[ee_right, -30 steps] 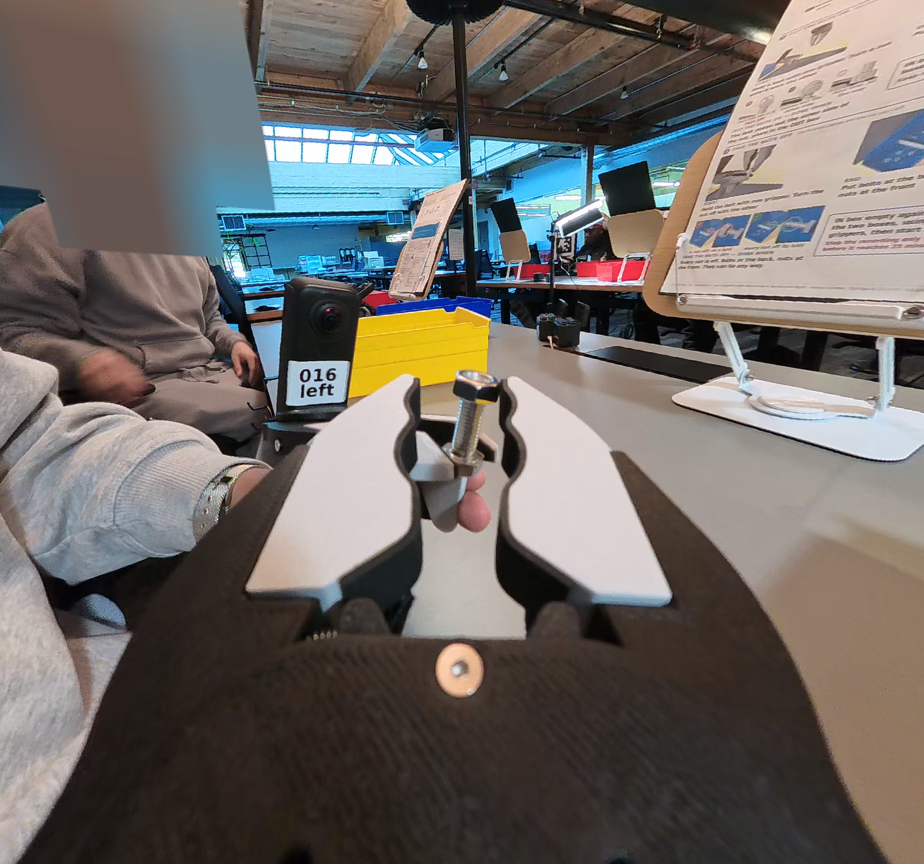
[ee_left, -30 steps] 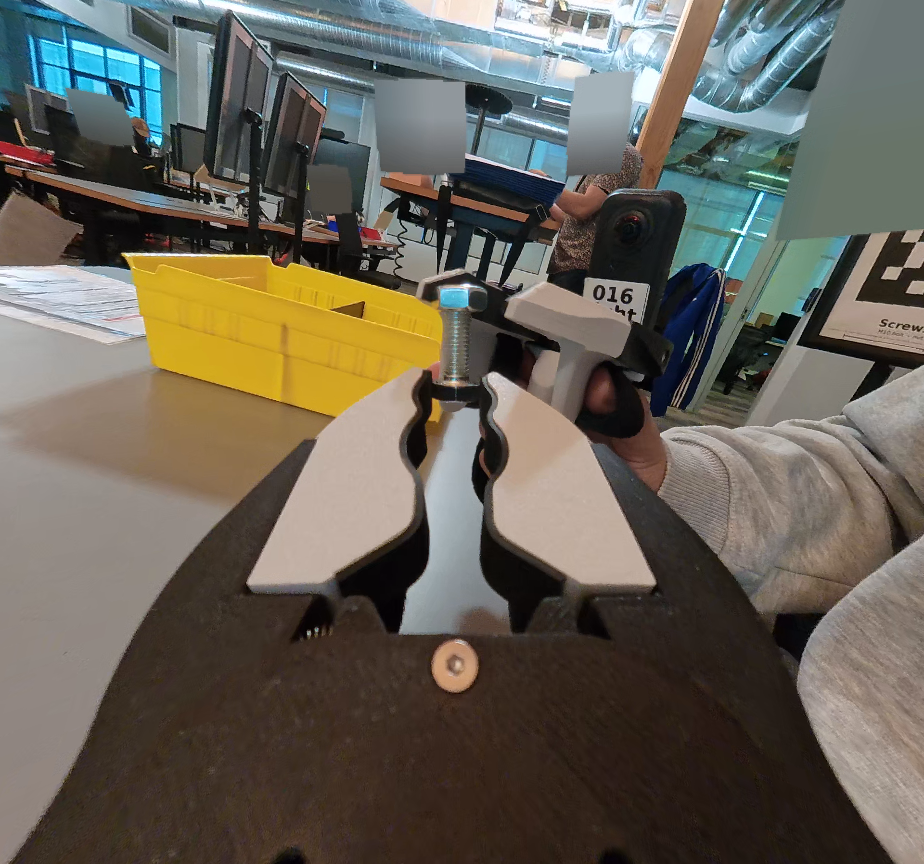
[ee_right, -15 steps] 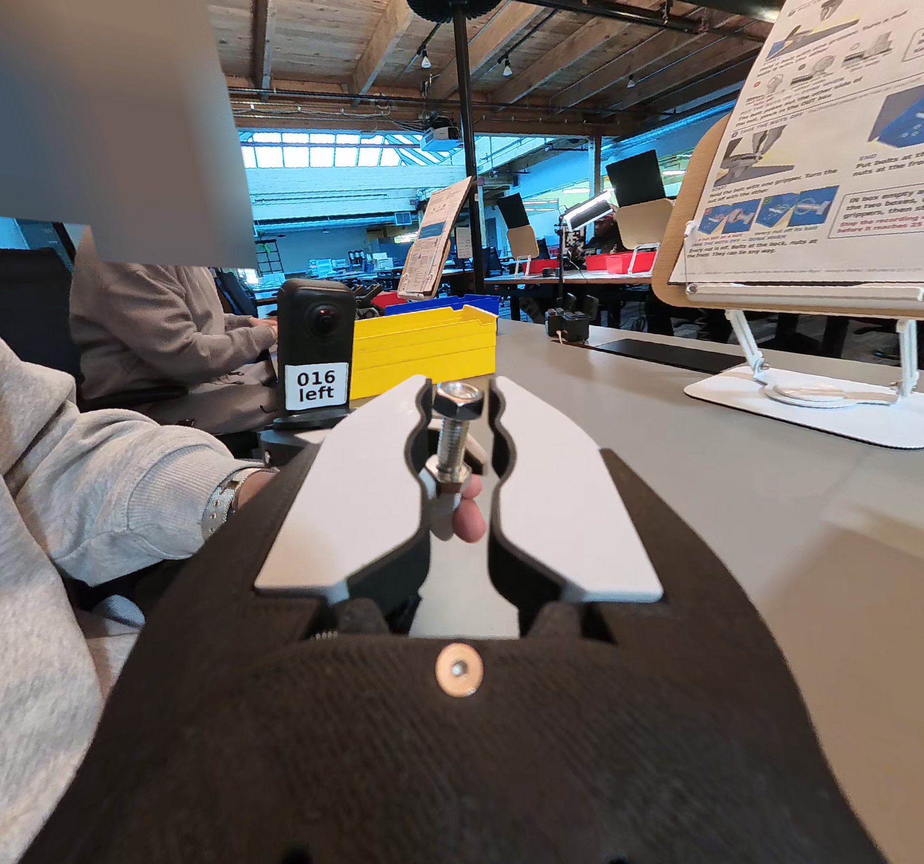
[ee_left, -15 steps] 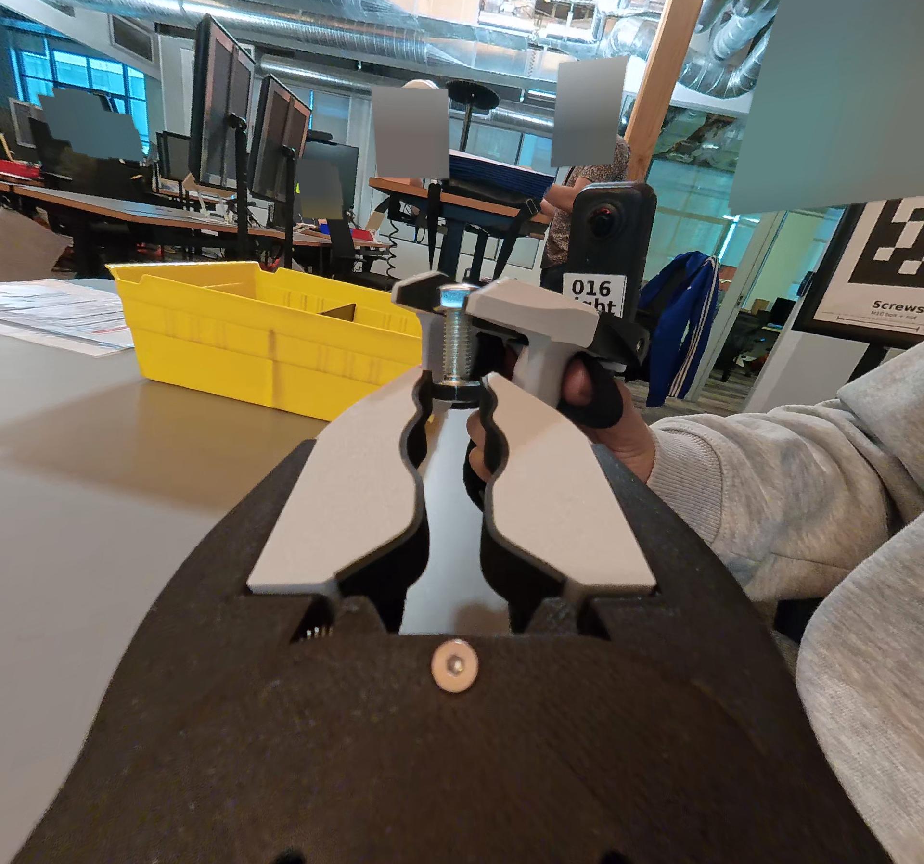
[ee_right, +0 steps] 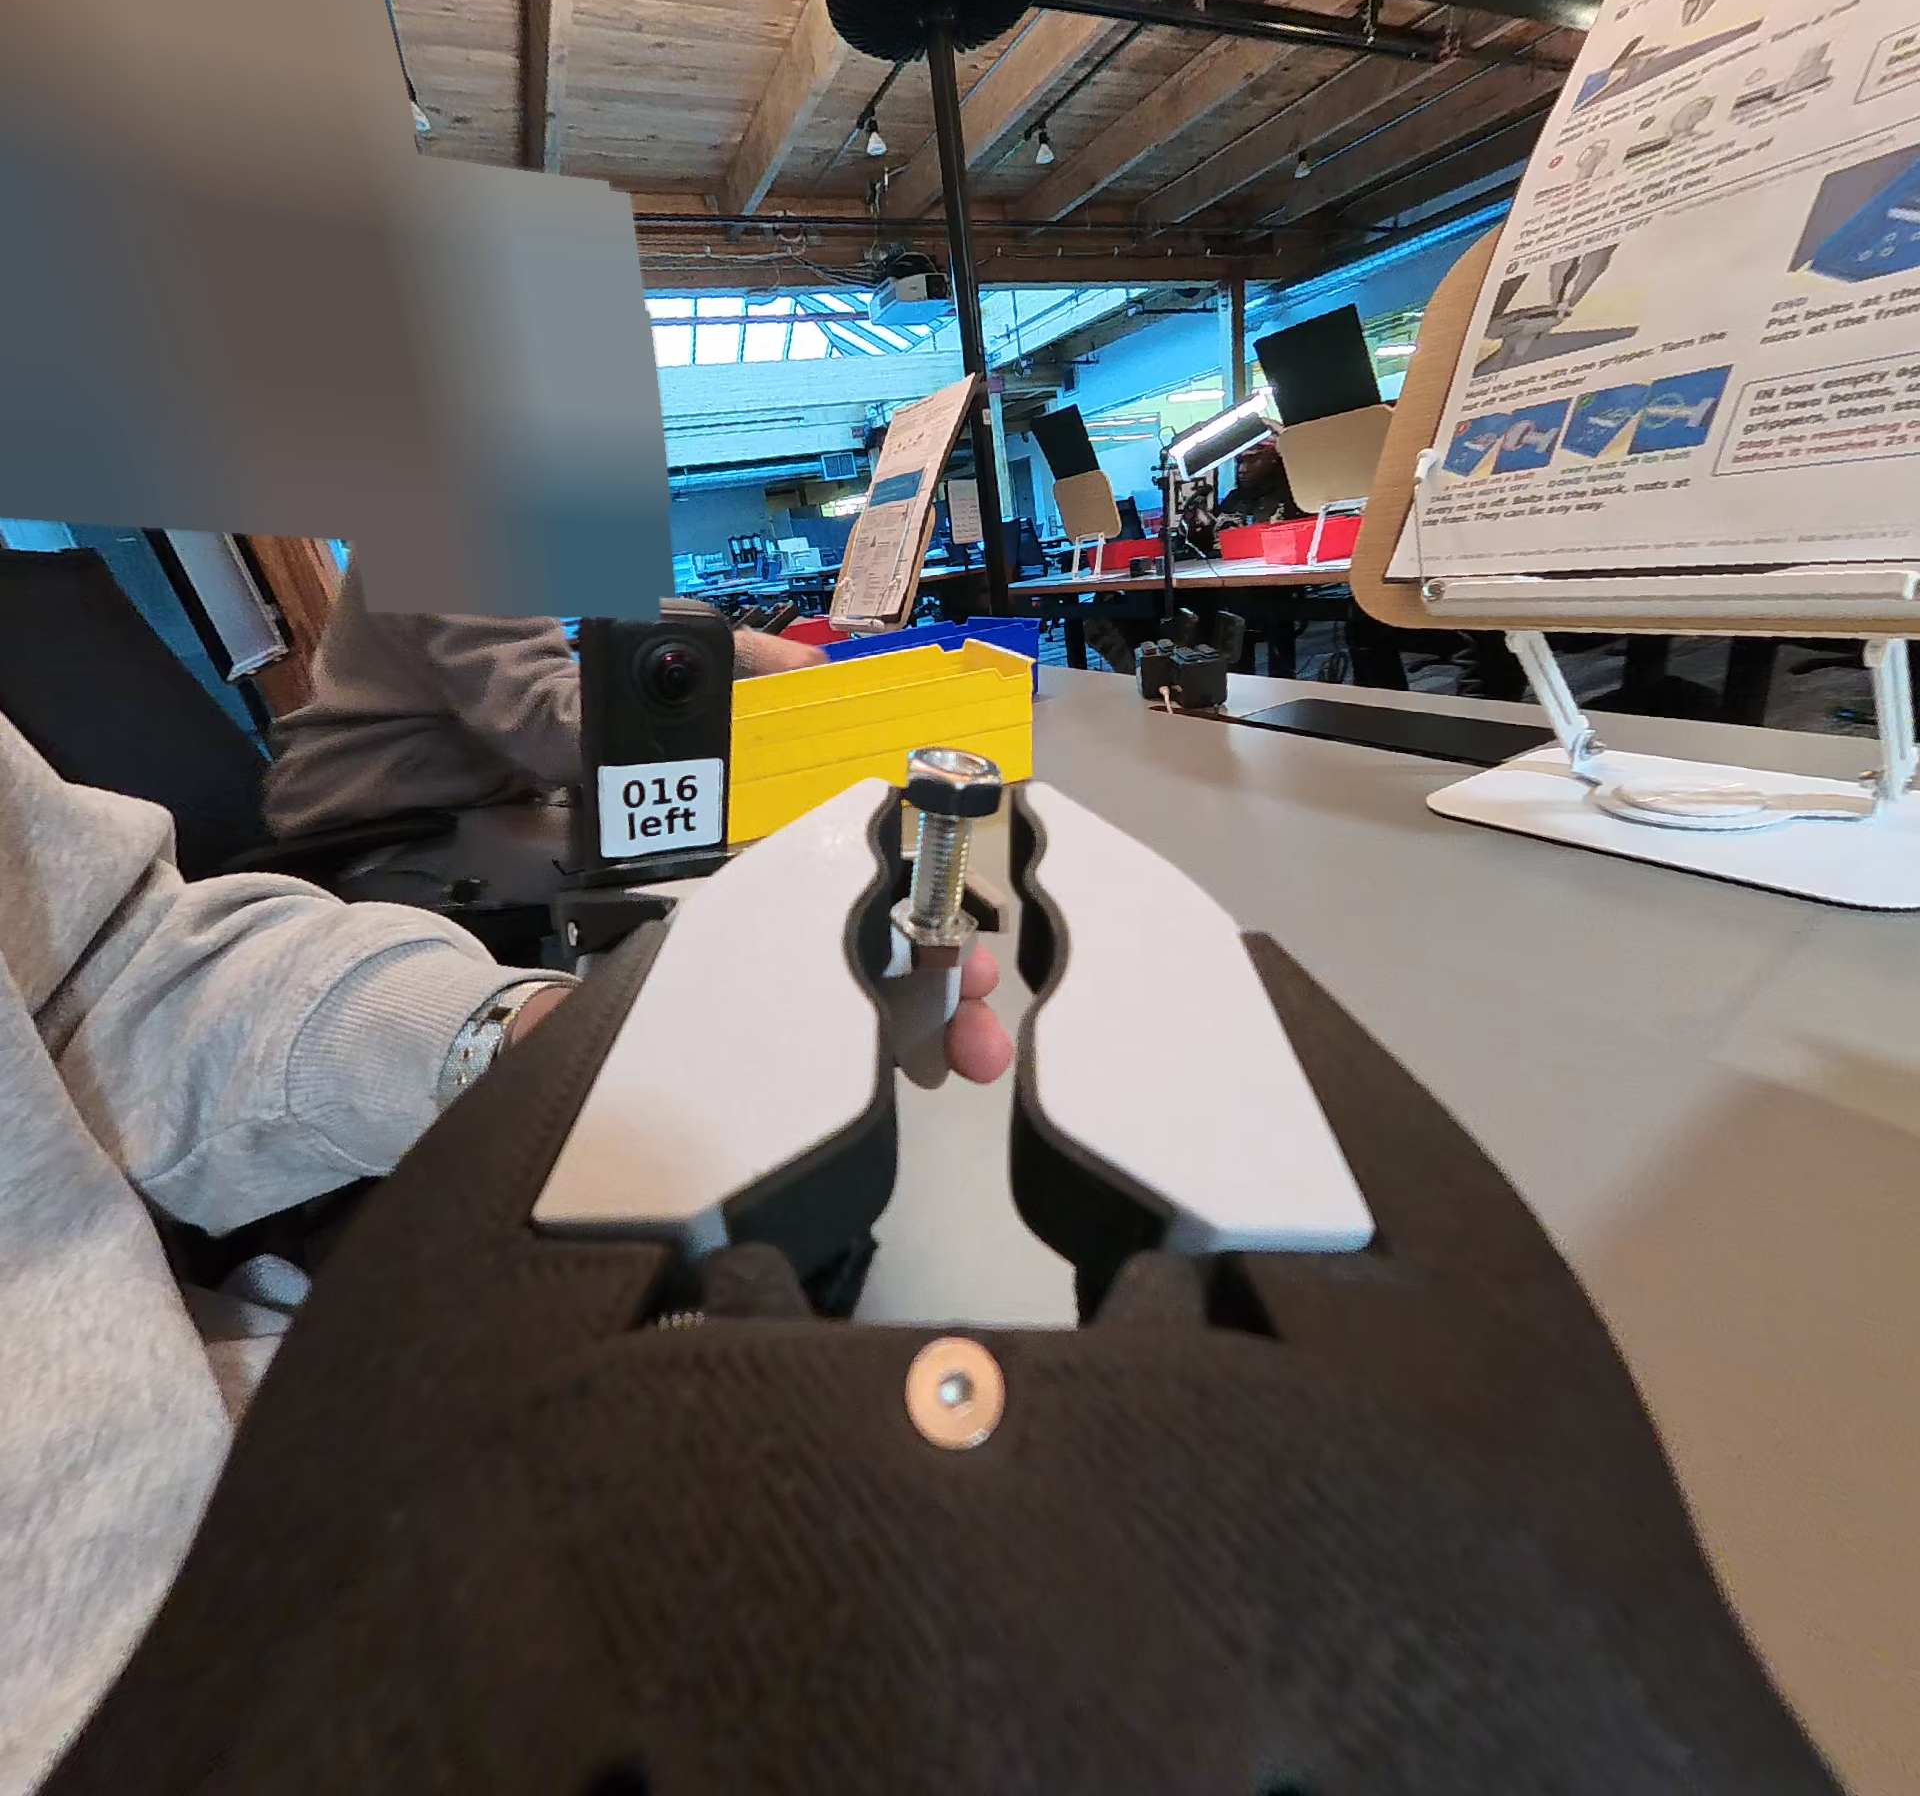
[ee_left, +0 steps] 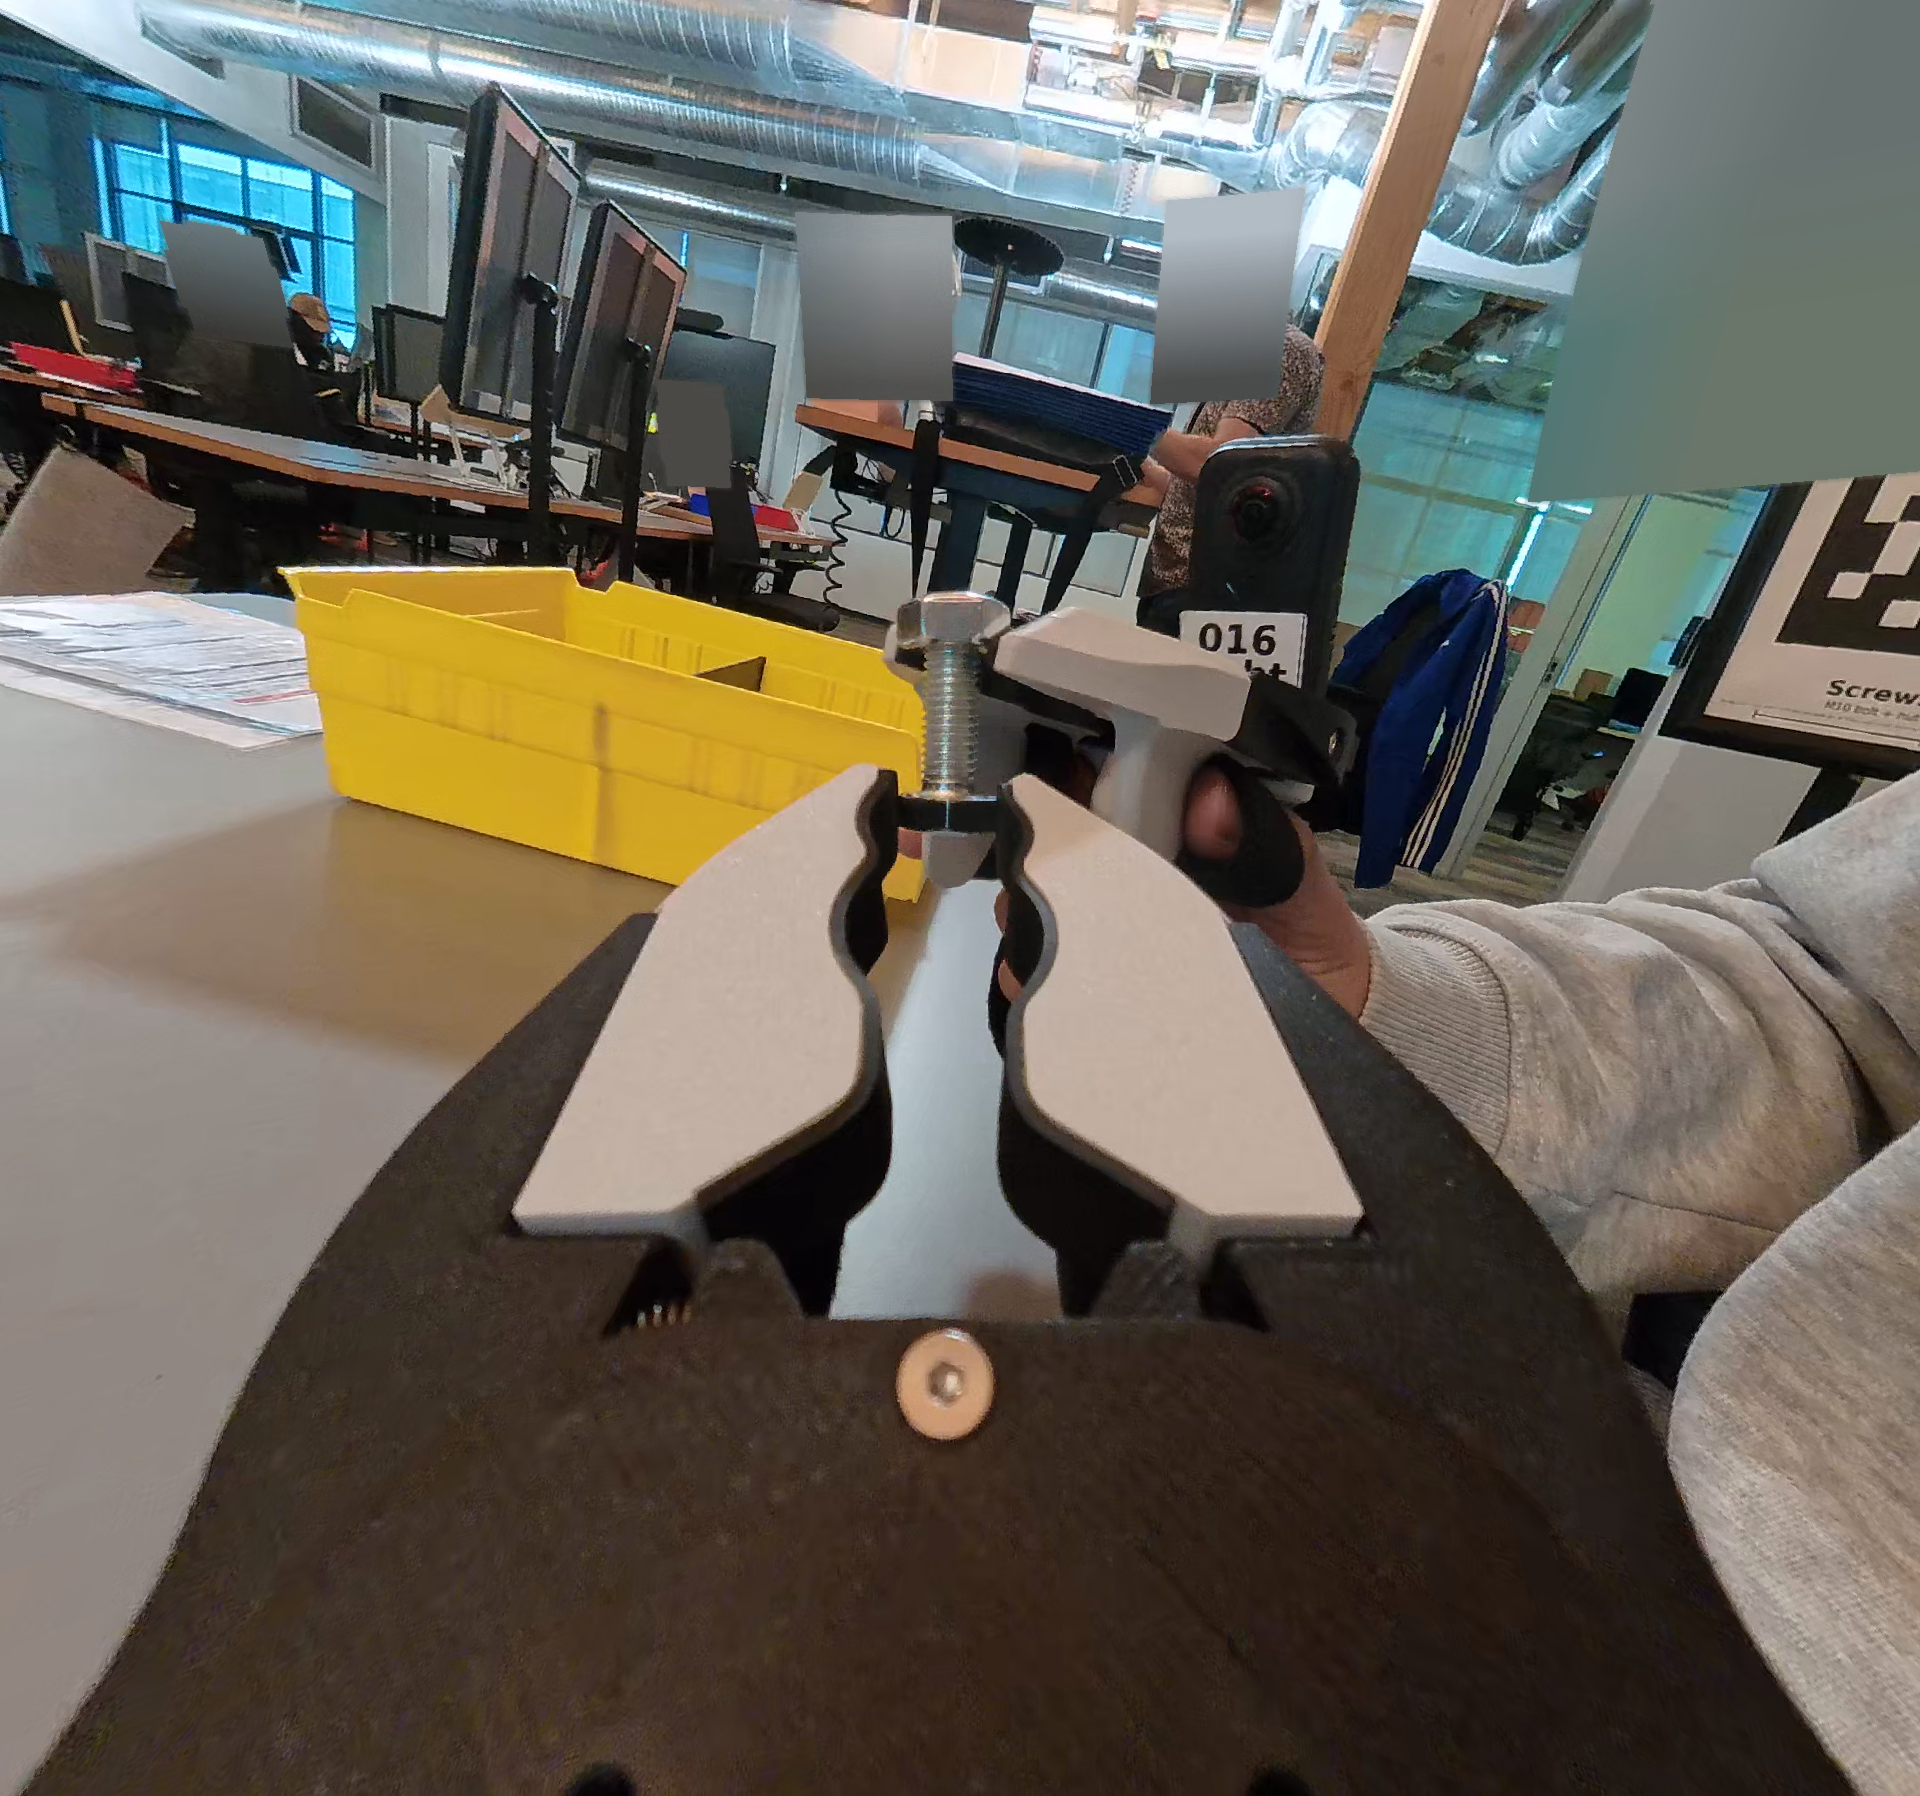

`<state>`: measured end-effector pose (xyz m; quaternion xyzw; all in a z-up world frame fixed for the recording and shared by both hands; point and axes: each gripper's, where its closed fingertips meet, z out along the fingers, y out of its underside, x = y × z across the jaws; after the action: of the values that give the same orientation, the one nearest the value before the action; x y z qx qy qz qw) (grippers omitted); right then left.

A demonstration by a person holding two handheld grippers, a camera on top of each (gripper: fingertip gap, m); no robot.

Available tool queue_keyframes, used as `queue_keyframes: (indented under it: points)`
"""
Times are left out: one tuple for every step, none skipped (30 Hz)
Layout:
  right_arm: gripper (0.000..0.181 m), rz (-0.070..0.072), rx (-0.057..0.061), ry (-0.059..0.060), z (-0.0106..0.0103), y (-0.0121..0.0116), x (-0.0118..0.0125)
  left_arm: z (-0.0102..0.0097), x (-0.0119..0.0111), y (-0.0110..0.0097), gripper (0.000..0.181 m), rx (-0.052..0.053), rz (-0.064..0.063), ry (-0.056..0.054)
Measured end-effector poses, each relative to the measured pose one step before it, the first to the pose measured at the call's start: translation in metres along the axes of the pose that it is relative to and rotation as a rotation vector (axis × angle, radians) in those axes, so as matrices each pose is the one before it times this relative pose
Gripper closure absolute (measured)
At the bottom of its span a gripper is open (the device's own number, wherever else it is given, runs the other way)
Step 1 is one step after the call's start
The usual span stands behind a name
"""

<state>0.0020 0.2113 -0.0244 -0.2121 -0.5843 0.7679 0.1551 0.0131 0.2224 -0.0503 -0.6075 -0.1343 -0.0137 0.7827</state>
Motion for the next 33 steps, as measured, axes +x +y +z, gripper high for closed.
queue_keyframes:
  points:
    - [0.163,0.0048,0.0005,-0.0021,-0.00009,0.00001,0.00004,-0.00013,-0.00005,-0.00034,0.163,0.0017,-0.0014,0.0006]
    - [0.164,0.0047,0.0009,-0.0010,-0.00014,-0.00007,0.00024,-0.00006,0.00016,-0.00049,0.163,0.0031,-0.0006,0.0012]
    - [0.164,0.0043,0.0017,-0.0011,-0.00009,-0.00017,0.00025,-0.00007,0.00016,-0.00051,0.163,0.0024,-0.0008,0.0017]
    - [0.164,0.0036,0.0023,-0.0011,-0.00021,-0.00038,0.00016,-0.00011,0.00007,-0.00063,0.163,0.0032,-0.0008,0.0011]
    - [0.164,0.0028,0.0022,-0.0004,-0.00033,-0.00049,0.00025,-0.00028,-0.00013,-0.00067,0.163,0.0036,-0.0018,0.0001]
    - [0.163,0.0019,0.0020,0.0006,-0.00023,-0.00034,0.00050,-0.00013,-0.00014,-0.00051,0.163,0.0025,-0.0028,0.0008]
    - [0.163,0.0026,0.0020,0.0004,-0.00034,-0.00027,0.00049,-0.00017,-0.00010,-0.00045,0.163,0.0022,-0.0022,0.0007]
    - [0.163,0.0046,0.0017,-0.0007,-0.00034,-0.00027,0.00044,-0.00007,-0.00021,-0.00043,0.163,0.0022,-0.0019,-0.0001]
    - [0.163,0.0053,0.0010,-0.0008,-0.00015,-0.00023,0.00033,-0.00004,-0.00007,-0.00011,0.163,0.0003,-0.0016,0.0002]
    - [0.163,0.0053,0.0004,-0.0009,-0.00022,-0.00006,0.00034,0.00009,0.00012,0.00002,0.163,0.0002,0.0004,0.0003]
    - [0.163,0.0053,0.0003,-0.0019,-0.00009,-0.00008,0.00001,0.00011,0.00025,0.00015,0.163,-0.0013,0.0004,0.0010]
    - [0.163,0.0053,0.0014,-0.0034,-0.00004,-0.00013,-0.00016,0.00033,0.00043,0.00061,0.163,-0.0034,-0.0014,0.0019]
    - [0.163,0.0062,0.0021,-0.0050,0.00001,-0.00023,-0.00044,0.00056,0.00033,0.00154,0.163,-0.0084,-0.0032,0.0029]
    - [0.164,0.0066,0.0025,-0.0069,0.00003,-0.00028,-0.00071,0.00071,0.00044,0.00230,0.163,-0.0127,-0.0024,0.0040]
    - [0.164,0.0073,0.0014,-0.0085,0.00019,-0.00001,-0.00087,0.00054,0.00019,0.00166,0.163,-0.0081,0.0028,-0.0008]
    - [0.164,0.0079,-0.0024,-0.0076,0.00046,0.00053,-0.00085,0.00042,-0.00007,0.00094,0.163,-0.0045,0.0060,-0.0033]
    - [0.164,0.0040,-0.0032,-0.0046,0.00051,0.00076,-0.00057,0.00015,0.00005,0.00027,0.163,-0.0026,0.0058,-0.0019]
    - [0.164,-0.0018,-0.0021,-0.0013,0.00030,0.00034,-0.00028,-0.00011,0.00003,-0.00030,0.163,-0.0001,0.0049,-0.0014]
    - [0.164,-0.0049,-0.0004,-0.0008,0.00015,0.00012,-0.00030,-0.00005,-0.00014,-0.00005,0.163,-0.0010,0.0024,-0.0009]
    - [0.164,-0.0040,0.0000,-0.0008,-0.00009,-0.00017,-0.00013,0.00016,-0.00015,0.00053,0.163,-0.0036,0.0000,-0.0001]
    - [0.164,-0.0013,-0.0011,-0.0012,0.00002,0.00013,0.00011,0.00014,-0.00003,0.00051,0.163,-0.0023,-0.0013,0.0013]
    - [0.164,0.0012,-0.0019,-0.0025,0.00007,0.00031,0.00005,0.00028,0.00094,0.00061,0.163,-0.0040,-0.0057,0.0082]
    - [0.164,0.0024,-0.0013,-0.0051,-0.00006,0.00035,-0.00017,0.00061,0.00190,0.00102,0.163,-0.0092,-0.0105,0.0156]
    - [0.164,0.0033,-0.0013,-0.0114,0.00017,0.00027,-0.00083,0.00057,0.00198,0.00147,0.163,-0.0114,-0.0099,0.0153]
    - [0.164,0.0059,-0.0035,-0.0179,0.00025,0.00059,-0.00177,0.00049,0.00150,0.00108,0.163,-0.0074,-0.0052,0.0109]
    - [0.164,0.0076,-0.0055,-0.0199,0.00048,0.00090,-0.00197,0.00032,0.00117,0.00047,0.163,-0.0036,0.0006,0.0064]
    - [0.164,0.0072,-0.0039,-0.0198,0.00037,0.00077,-0.00204,0.00017,0.00127,0.00011,0.163,-0.0015,0.0030,0.0063]
    - [0.164,0.0083,-0.0005,-0.0183,0.00026,0.00028,-0.00166,0.00006,0.00114,-0.00015,0.163,-0.0011,0.0021,0.0069]
    - [0.164,0.0101,0.0018,-0.0170,0.00002,-0.00006,-0.00146,-0.00006,0.00055,-0.00026,0.163,0.0001,0.0017,0.0025]
    - [0.164,0.0111,0.0022,-0.0146,-0.00020,-0.00024,-0.00104,-0.00010,0.00008,-0.00033,0.163,0.0011,0.0019,-0.0001]
    - [0.164,0.0093,0.0019,-0.0088,-0.00046,-0.00035,-0.00030,-0.00004,-0.00027,-0.00012,0.163,0.0008,0.0013,-0.0013]
    - [0.164,0.0044,0.0016,-0.0043,-0.00057,-0.00045,0.00020,-0.00014,-0.00061,-0.00014,0.163,0.0006,0.0011,-0.0032]
    - [0.165,0.0003,0.0007,-0.0007,-0.00047,-0.00020,0.00060,-0.00013,-0.00070,-0.00011,0.163,0.0013,0.0019,-0.0040]
